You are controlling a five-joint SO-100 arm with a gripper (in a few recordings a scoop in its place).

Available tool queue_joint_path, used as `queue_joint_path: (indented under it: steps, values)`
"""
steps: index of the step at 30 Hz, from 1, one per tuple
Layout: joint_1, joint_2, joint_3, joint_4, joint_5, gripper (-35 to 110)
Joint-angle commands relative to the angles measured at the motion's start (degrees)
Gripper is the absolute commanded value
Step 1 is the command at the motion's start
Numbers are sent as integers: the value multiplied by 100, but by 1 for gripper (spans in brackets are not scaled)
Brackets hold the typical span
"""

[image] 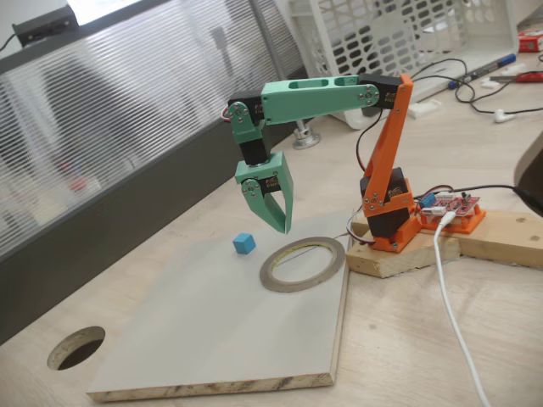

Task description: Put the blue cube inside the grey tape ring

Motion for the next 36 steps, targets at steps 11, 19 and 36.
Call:
queue_joint_path:
  steps: [11,19,36]
  values:
    - [26,123,70,-18,88,2]
    - [97,123,70,35,88,2]
    - [2777,-598,-18,35,88,2]
